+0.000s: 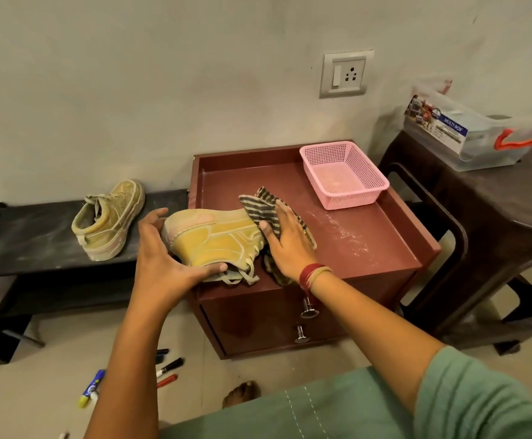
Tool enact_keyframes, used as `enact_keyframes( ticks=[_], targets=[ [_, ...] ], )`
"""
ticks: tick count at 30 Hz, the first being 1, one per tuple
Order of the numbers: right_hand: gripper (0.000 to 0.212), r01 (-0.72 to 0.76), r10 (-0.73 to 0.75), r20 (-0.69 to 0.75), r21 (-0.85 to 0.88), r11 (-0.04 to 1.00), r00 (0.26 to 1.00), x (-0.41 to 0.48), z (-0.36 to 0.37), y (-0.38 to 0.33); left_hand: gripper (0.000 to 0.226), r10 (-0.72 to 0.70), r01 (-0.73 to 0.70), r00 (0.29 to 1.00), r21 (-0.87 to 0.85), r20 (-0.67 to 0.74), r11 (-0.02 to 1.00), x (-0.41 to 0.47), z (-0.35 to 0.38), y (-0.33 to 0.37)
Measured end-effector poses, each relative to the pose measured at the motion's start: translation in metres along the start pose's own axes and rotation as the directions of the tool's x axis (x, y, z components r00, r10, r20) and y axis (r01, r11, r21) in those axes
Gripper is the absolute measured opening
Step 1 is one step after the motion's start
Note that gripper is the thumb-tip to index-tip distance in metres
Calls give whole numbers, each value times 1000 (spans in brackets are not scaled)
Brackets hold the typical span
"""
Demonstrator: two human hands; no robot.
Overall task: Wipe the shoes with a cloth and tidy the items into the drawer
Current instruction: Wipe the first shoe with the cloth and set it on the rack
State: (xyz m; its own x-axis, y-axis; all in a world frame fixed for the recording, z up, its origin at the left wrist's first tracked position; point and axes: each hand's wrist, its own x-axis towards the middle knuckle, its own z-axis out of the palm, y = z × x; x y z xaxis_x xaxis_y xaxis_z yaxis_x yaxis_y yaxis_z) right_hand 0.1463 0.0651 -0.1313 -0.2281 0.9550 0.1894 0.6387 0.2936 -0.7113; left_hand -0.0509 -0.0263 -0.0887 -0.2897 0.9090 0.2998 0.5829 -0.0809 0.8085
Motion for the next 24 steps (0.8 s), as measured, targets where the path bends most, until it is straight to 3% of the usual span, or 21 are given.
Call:
enact_keyframes(
  ticks=[3,7,9,11,14,16,21,24],
  targets=[
    [58,-55,54,13,47,997,998,1,3,8,133,-38,38,999,48,5,998,-1,1,1],
    [56,-357,358,41,243,902,933,10,-6,26,129,-67,62,997,122,31,991,-4,-2,4],
    [44,-383,413,-3,369,847,911,12,-15,24,125,-84,79,996,128,29,989,-3,-3,7],
    [35,-325,448,-145,500,802,882,12,-27,18,123,-76,70,996,151,35,986,1,-5,14],
    [36,-157,409,-375,548,822,832,6,-50,0,121,-17,4,998,205,61,979,13,-6,31],
    [35,-75,379,-442,566,821,813,1,-64,-12,121,26,-51,994,251,101,967,23,-8,45],
    [33,131,111,-487,436,891,866,-19,-70,-39,121,106,-227,948,404,300,886,48,-13,80],
    [35,219,-55,-408,367,904,911,-27,-59,-54,124,104,-316,907,495,409,809,58,-12,96]
  ],
)
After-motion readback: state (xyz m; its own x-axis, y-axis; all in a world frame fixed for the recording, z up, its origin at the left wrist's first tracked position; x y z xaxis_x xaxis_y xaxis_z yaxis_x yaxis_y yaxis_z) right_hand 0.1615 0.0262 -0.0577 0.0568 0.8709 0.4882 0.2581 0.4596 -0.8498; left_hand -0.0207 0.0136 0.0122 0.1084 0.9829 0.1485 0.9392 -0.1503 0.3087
